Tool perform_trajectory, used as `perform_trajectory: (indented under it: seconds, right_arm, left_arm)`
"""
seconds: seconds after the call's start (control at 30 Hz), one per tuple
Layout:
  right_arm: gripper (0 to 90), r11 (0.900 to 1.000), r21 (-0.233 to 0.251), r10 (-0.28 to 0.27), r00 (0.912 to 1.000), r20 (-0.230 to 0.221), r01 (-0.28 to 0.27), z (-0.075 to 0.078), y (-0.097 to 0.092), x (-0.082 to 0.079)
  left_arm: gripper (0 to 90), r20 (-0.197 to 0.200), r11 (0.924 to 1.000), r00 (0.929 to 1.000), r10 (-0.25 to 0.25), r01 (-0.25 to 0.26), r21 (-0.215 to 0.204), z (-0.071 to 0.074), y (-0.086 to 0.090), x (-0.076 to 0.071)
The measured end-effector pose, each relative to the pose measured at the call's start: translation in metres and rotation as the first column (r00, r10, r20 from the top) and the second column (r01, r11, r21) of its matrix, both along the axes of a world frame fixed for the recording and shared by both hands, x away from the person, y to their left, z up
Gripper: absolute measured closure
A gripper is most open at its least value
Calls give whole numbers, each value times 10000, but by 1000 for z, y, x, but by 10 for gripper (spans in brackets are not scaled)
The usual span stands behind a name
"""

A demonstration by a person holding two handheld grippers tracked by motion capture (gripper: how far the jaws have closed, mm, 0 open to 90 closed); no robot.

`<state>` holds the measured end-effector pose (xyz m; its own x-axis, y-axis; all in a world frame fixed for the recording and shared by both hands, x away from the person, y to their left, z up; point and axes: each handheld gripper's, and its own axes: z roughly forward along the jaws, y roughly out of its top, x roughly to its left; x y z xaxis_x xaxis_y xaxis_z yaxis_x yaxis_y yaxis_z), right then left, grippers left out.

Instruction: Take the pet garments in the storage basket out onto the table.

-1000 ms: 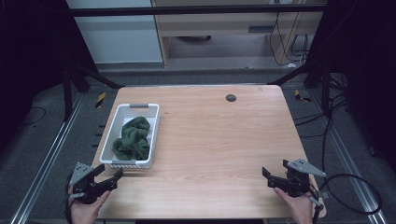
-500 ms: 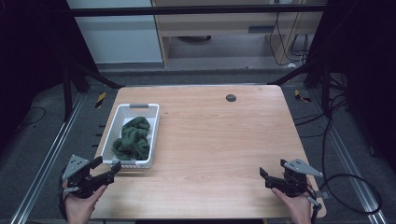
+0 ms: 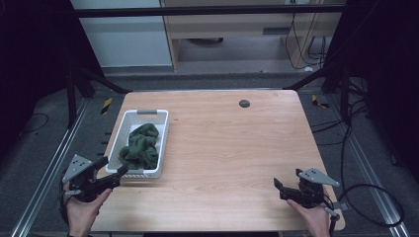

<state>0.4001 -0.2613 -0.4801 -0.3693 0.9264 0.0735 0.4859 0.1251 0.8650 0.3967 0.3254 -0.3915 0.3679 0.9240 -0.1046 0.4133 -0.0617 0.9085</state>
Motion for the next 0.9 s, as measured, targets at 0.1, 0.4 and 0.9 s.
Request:
perform_trajectory:
  seconds: [0.1, 0.4, 0.9]
  right_arm:
    - [99, 10000, 4, 81, 10000, 25, -81, 0, 1, 0]
    - [94, 9997, -229, 62, 9997, 245, -56, 1, 3, 1]
    - [95, 9996, -201, 188, 9997, 129, -185, 0, 3, 3]
  left_arm:
    - [204, 9, 9999, 10000, -29, 30, -126, 3, 0, 4]
    - [204, -65, 10000, 10000, -40, 39, -88, 7, 1, 16]
    - [207, -270, 9999, 9996, 125, -127, -72, 13, 1, 45]
